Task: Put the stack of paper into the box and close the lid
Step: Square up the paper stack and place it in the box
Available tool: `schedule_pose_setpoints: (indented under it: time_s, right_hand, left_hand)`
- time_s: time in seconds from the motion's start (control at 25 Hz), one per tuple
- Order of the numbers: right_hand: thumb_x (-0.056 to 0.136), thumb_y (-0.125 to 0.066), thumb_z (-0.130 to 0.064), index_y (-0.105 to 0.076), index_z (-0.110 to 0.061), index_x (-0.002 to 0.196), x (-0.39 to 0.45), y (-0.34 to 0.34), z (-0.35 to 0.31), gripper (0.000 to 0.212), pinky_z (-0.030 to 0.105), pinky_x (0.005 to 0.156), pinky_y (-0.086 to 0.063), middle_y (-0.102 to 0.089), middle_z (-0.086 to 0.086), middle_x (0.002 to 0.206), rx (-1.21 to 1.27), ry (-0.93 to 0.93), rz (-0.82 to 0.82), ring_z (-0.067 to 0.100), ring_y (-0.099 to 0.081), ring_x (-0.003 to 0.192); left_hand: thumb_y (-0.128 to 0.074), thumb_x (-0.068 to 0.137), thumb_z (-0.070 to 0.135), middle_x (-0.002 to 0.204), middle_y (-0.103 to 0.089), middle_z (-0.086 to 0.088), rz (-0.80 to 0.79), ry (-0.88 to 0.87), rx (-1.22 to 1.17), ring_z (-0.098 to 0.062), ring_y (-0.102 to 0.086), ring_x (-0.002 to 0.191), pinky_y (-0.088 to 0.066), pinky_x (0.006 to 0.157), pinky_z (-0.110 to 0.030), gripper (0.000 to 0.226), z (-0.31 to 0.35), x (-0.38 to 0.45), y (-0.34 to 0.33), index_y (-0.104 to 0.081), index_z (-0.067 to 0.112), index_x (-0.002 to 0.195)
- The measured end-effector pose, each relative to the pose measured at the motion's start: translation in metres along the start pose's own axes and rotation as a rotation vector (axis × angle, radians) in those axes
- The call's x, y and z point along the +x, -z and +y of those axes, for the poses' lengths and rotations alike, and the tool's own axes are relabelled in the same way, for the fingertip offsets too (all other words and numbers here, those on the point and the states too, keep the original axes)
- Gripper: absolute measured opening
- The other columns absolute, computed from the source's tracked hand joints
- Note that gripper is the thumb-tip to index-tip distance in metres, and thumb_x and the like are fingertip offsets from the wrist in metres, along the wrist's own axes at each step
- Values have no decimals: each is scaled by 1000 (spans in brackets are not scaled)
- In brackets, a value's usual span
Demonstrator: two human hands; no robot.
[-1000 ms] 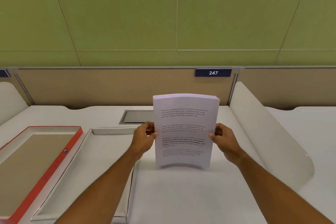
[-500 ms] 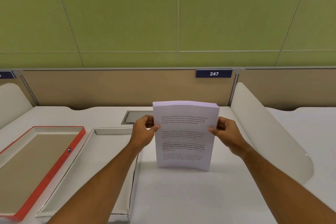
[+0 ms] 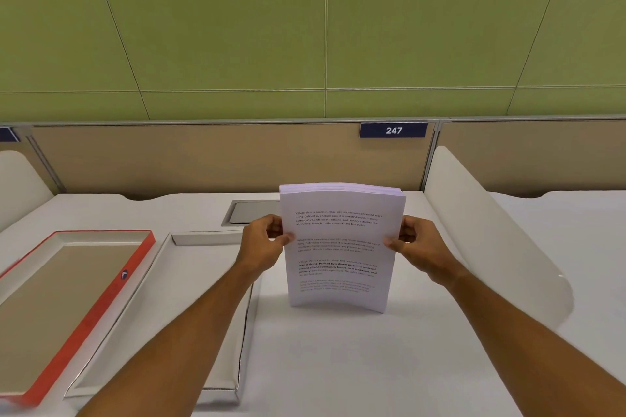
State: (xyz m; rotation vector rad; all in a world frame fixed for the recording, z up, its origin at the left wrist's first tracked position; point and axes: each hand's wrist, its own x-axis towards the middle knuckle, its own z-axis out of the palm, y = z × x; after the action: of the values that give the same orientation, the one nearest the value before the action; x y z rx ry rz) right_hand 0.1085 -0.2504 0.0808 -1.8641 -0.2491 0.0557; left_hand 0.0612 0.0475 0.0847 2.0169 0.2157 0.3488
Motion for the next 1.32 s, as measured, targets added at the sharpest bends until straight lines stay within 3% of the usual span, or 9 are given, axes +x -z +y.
schedule_pose_setpoints:
  time_s: [0.16, 0.4, 0.56, 0.76, 1.0, 1.16, 1.32]
  right_hand:
    - [83, -73, -8, -66, -8, 111, -4, 0, 10, 29, 36, 86, -59, -74, 5, 103, -53, -47, -25, 19, -71, 94]
    - [86, -71, -11, -67, -6, 104, -9, -9, 16, 19, 42, 88, -58, -73, 9, 102, -48, -60, 46, 29, -70, 95]
    - [89, -66, -8, -67, -2, 101, -8, -1, -7, 13, 33, 77, -59, -73, 12, 100, 34, -17, 47, 29, -71, 93]
    - [91, -63, -5, -67, 0, 103, -1, -5, -43, 14, 30, 69, -58, -74, 14, 100, 143, 13, -1, 26, -72, 87]
    - [90, -63, -3, -69, -1, 98, 1, -50, -78, 10, 25, 64, -58, -74, 9, 92, 195, 9, -59, 20, -70, 79]
    - [90, -62, -1, -72, -3, 96, 8, -99, -92, 12, 24, 61, -57, -75, 8, 93, 206, -31, -89, 18, -72, 77]
    - [89, -62, -3, -74, 1, 95, 20, -160, -98, 14, 25, 59, -56, -76, 12, 96, 174, -117, -85, 18, -71, 71]
  left_hand:
    - [-76, 81, 11, 102, -72, -5, -18, 45, -35, -23, -68, 93, -55, 85, -32, 27, -12, -5, -3, -66, 9, 105]
    - [-78, 78, 7, 98, -74, -10, -3, 79, -87, -26, -69, 89, -58, 86, -38, 22, -12, -9, -4, -68, 7, 98]
    - [-77, 78, 3, 96, -74, -12, 11, 68, -204, -25, -70, 89, -59, 83, -34, 19, 8, -11, 11, -67, 10, 93]
    - [-76, 79, 1, 101, -74, -18, 47, 80, -293, -32, -72, 96, -60, 85, -42, 20, 27, -11, 45, -69, 5, 97]
    - [-74, 80, 1, 96, -74, -17, 128, 119, -317, -30, -72, 88, -61, 77, -35, 15, 18, -17, 95, -70, 6, 93]
    - [-76, 78, 1, 97, -75, -17, 172, 184, -313, -31, -72, 87, -60, 79, -41, 20, -8, -12, 138, -70, 0, 97]
    - [-76, 78, 1, 102, -74, -18, 162, 270, -307, -29, -74, 85, -61, 67, -32, 30, -41, 3, 182, -66, -8, 105]
